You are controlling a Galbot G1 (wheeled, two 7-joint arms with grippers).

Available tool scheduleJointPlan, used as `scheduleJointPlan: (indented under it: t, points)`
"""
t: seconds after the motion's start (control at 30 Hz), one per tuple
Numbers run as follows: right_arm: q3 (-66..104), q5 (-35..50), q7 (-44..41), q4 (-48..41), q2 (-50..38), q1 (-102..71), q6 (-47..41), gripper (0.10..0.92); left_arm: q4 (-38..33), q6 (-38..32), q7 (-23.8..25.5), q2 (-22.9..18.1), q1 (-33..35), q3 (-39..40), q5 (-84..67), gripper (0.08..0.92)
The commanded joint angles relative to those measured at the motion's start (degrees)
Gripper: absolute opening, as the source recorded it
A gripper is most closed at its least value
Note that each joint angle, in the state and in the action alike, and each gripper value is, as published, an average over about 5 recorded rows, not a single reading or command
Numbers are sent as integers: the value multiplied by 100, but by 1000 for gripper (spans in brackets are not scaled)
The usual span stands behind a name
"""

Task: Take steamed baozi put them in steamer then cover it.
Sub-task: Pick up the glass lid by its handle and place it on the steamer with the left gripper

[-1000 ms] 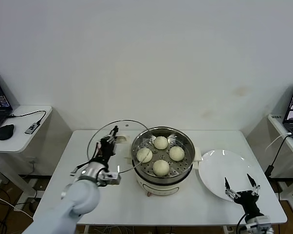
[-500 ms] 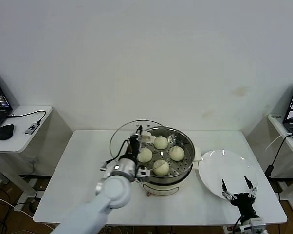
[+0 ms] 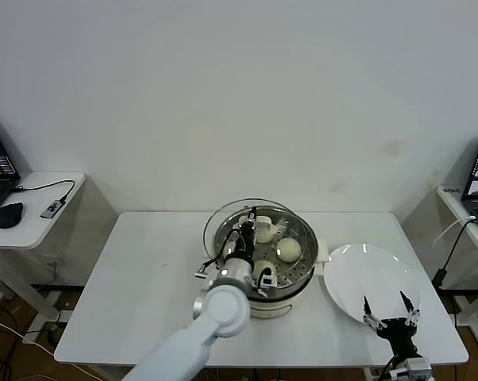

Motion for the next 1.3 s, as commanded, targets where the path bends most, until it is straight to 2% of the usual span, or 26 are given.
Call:
scheduleJointPlan:
  t: [0.03,1.3]
  points:
    - [19,-43,3,-1,25,-4,3,823,310,42,109,-477,-46,107,286,138]
    - [5,-58,-20,-97,-8,-36,40,823,512,-85,-54,-653,230,-26,453,138]
